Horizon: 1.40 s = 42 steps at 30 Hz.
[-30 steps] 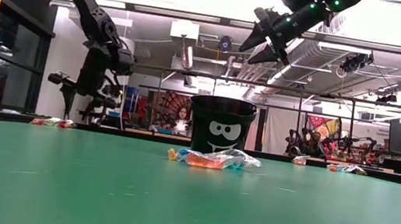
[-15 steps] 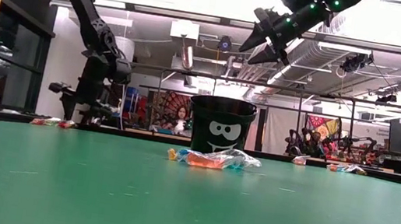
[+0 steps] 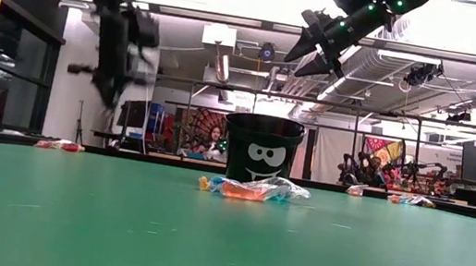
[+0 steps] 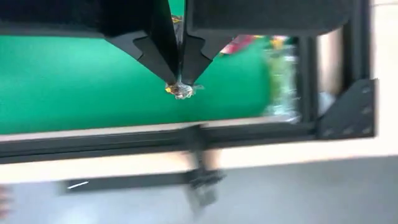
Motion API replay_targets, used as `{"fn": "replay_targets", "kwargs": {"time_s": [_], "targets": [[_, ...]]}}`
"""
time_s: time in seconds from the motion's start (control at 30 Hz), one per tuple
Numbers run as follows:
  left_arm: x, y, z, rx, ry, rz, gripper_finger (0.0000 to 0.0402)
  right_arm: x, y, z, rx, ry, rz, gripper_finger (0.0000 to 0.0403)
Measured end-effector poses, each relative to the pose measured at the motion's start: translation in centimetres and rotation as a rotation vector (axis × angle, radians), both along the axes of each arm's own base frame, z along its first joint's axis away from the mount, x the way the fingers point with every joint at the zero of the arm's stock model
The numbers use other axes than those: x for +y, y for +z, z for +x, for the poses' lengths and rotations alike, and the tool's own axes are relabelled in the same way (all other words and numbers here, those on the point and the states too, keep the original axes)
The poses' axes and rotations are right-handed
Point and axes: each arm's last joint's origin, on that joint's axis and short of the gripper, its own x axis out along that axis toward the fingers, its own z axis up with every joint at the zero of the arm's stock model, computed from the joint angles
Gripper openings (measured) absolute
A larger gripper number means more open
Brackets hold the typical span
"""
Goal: Sort candy by brand, put in halloween buckets
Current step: Put the violet candy into the black bucket, then put the blue gummy into the orange bucket
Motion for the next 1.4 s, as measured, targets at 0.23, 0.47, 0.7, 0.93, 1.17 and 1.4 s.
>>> {"fn": "replay_targets", "kwargs": {"time_s": [0.23, 0.47, 0.7, 0.93, 1.17, 1.4], "targets": [[-6.6, 5.7, 4.5, -0.284, -0.241, 0.189, 0.0, -0.7, 1.5, -1.6, -0.053, -0.041, -0.042, 0.0254], [-11.2, 5.8, 12.7, -0.55, -0.51, 0.31, 0.0, -1.2, 3.3, -3.7, -0.104, -0.095, -0.094, 0.0254], [-11.9, 2.1, 18.9, -0.693, -0.571, 0.363, 0.0, -1.5, 3.7, -4.6, -0.114, -0.121, -0.107, 0.0254], [-11.1, 0.5, 22.4, -0.659, -0.578, 0.266, 0.0051, -1.6, 3.7, -4.6, -0.105, -0.11, -0.123, 0.0254], [-11.9, 3.3, 22.8, -0.571, -0.682, 0.26, 0.0163, -1.5, 3.8, -4.5, -0.125, -0.088, -0.098, 0.0254], [-14.4, 5.1, 20.2, -0.42, -0.789, 0.132, 0.0215, -1.2, 3.8, -4.3, -0.166, -0.077, -0.031, 0.0254]]}}
